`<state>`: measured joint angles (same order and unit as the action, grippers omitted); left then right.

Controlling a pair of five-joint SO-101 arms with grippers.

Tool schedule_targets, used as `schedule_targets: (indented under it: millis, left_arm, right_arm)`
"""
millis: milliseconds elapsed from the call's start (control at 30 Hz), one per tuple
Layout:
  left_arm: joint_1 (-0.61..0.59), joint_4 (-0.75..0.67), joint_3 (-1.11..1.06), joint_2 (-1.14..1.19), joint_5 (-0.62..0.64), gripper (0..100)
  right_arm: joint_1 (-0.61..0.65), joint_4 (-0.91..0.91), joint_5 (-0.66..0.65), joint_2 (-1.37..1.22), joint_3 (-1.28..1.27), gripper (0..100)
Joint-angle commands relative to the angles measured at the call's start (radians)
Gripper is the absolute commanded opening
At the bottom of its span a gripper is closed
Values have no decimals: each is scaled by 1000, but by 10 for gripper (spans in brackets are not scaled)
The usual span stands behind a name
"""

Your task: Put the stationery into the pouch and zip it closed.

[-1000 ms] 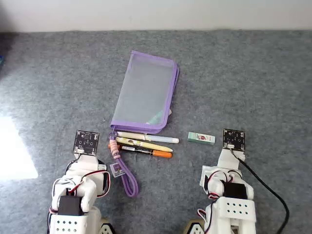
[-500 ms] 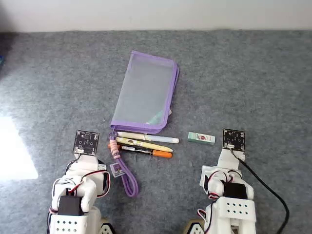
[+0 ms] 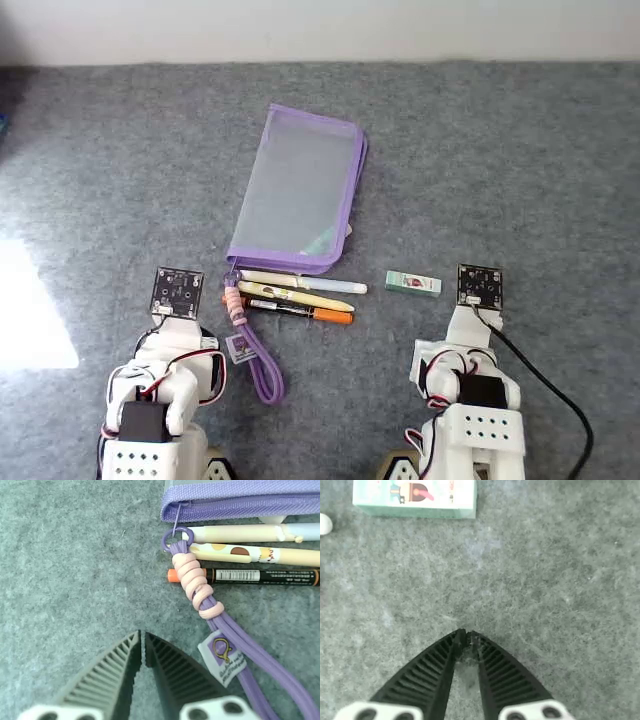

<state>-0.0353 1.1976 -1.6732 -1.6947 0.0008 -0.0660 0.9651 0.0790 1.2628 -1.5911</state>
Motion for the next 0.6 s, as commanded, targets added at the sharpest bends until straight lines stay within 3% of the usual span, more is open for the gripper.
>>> schedule_targets:
  millis: [0, 567]
  left_arm:
    - [8, -23, 8, 0, -5, 14]
    - [8, -23, 8, 0, -5, 14]
  right_arm:
    - [-13, -12, 2, 15, 6, 9]
    - [-5, -12, 2, 15, 6, 9]
